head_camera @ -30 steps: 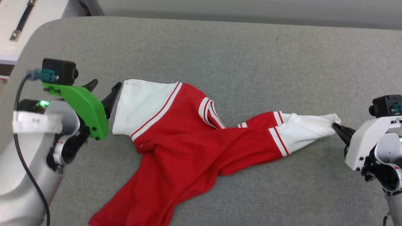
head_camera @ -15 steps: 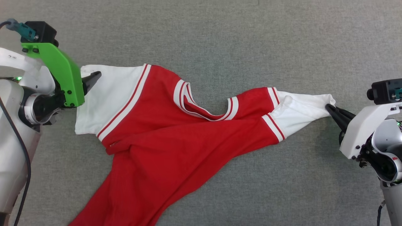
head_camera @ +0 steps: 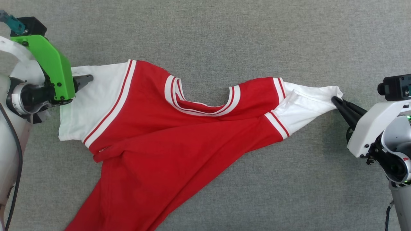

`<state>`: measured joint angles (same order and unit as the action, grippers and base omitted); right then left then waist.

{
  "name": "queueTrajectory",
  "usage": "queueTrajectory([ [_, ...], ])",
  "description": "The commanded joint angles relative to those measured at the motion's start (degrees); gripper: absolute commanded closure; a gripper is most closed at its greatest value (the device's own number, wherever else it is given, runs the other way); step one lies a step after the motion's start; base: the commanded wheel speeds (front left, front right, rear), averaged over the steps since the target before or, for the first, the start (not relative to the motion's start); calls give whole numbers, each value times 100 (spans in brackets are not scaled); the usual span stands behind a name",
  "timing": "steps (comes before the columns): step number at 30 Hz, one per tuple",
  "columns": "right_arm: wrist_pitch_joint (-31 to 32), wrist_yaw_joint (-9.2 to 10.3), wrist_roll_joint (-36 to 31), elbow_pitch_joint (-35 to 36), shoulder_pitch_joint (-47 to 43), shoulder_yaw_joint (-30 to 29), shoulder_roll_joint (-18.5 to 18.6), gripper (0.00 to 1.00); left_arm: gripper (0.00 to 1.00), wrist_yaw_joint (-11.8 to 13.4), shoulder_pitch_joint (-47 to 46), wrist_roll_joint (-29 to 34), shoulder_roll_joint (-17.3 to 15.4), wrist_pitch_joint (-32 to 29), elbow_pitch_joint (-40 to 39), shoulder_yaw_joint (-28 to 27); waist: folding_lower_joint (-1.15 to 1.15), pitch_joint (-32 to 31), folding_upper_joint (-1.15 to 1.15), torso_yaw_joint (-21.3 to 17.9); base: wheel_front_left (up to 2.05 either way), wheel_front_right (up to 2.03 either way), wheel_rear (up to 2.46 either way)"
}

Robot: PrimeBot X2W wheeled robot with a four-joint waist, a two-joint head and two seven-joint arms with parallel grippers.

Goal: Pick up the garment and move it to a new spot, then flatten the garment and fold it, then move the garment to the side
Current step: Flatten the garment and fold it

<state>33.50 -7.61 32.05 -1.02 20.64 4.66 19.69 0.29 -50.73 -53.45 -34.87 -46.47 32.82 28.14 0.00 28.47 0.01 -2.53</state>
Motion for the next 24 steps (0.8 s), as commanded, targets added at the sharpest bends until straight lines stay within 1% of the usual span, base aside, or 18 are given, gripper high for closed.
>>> queueTrajectory([
  [1,-7,12,35,-63,22,-9,14,100,100,61,490,-109,228,-302,323,241,0,15,-1,10,0,0,0],
  [3,-11,12,54,-61,22,-17,21,100,100,50,490,-142,294,-317,315,253,0,21,-1,25,0,0,0],
  [5,-18,12,61,-68,33,-23,30,100,100,29,457,-96,318,-209,283,267,0,12,-1,38,0,0,0],
  [9,-75,12,70,-93,59,-34,64,100,100,-27,308,110,270,126,207,296,0,-96,-1,82,0,0,0],
  [15,-192,12,-53,-267,130,-34,178,100,100,-85,18,533,179,940,12,297,0,-462,-1,177,0,0,0],
  [22,-218,12,-268,-665,503,52,344,100,100,-36,-265,1002,190,1821,-46,336,0,-916,-1,243,0,0,0],
  [24,-259,12,-305,-860,699,88,358,100,100,22,-344,1127,208,2090,19,331,0,-1041,-1,239,0,0,0],
])
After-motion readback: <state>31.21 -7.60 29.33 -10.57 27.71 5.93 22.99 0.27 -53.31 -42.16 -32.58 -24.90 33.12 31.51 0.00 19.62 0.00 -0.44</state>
